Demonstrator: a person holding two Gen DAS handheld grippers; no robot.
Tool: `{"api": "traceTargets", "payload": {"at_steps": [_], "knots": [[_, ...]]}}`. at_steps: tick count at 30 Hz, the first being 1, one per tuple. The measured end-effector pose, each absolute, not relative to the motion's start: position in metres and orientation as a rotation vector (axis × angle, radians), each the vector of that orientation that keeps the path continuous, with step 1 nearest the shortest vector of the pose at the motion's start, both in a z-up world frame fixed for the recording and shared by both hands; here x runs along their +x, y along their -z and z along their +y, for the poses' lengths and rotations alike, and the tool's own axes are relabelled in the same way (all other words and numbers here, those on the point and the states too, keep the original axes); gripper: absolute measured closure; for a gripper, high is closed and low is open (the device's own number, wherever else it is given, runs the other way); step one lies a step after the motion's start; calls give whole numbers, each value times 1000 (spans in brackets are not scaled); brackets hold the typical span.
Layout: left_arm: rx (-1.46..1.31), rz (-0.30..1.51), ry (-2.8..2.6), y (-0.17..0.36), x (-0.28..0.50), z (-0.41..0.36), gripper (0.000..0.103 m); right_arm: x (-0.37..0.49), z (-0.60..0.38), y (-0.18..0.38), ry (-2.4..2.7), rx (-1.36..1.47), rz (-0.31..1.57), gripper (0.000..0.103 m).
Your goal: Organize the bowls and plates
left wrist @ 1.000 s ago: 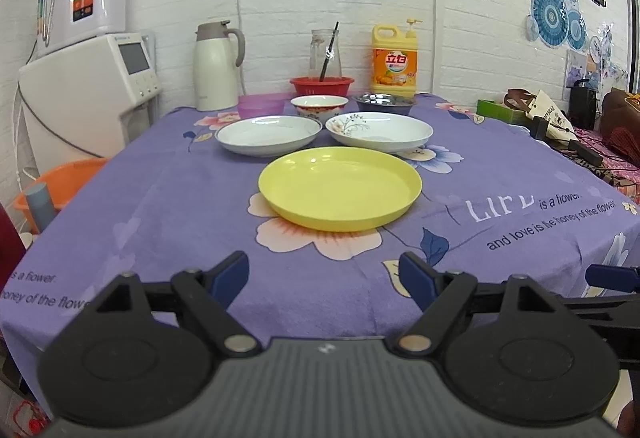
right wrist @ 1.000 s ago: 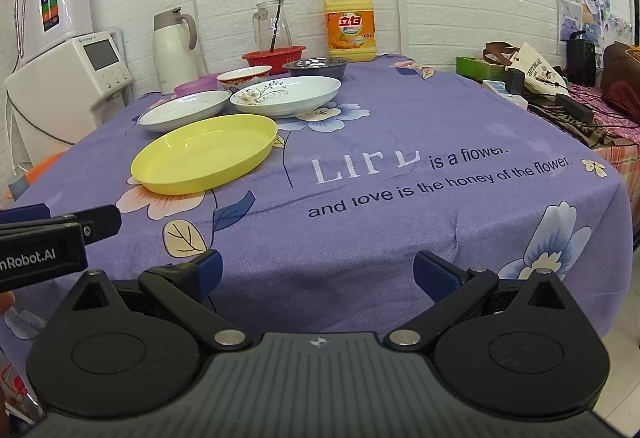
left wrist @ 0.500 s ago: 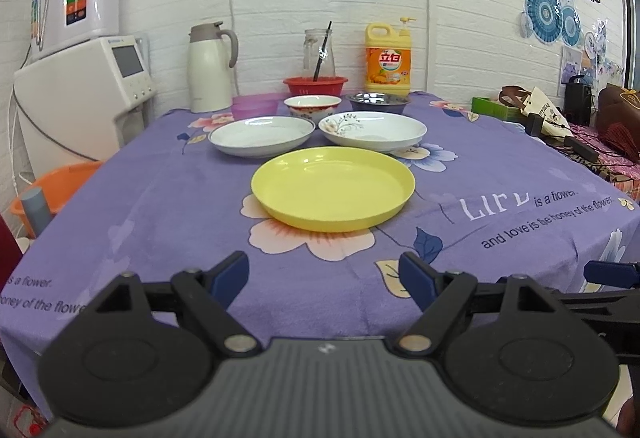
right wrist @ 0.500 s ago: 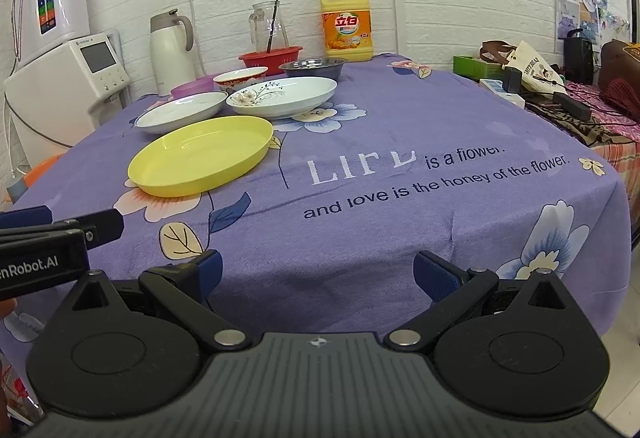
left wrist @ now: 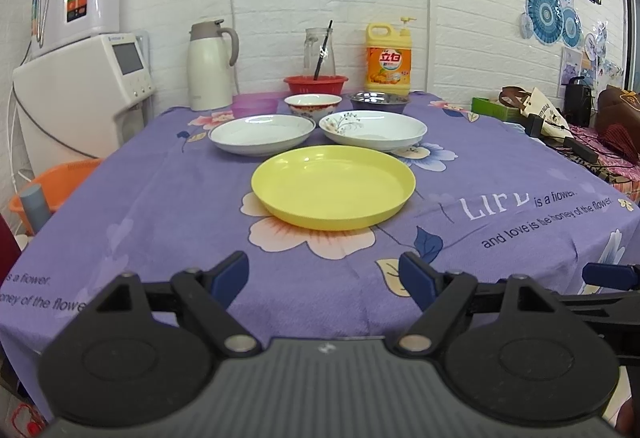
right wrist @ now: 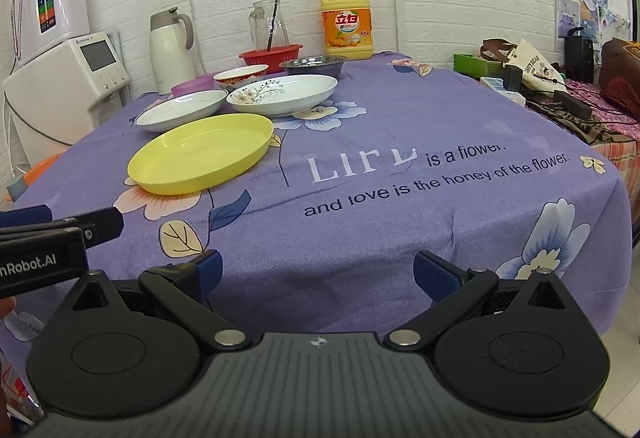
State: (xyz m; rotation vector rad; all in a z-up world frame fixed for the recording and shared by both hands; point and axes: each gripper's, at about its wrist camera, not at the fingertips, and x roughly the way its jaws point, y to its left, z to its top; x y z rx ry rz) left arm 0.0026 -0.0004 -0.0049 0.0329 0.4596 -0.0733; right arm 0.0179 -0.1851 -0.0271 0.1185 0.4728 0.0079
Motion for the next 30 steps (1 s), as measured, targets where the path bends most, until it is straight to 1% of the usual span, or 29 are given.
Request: {"api": "traceTargets", "payload": {"at_steps": [30], "knots": [[31, 487, 72, 7, 15, -1, 22, 18, -187, 30, -16, 128, 482, 0]]}}
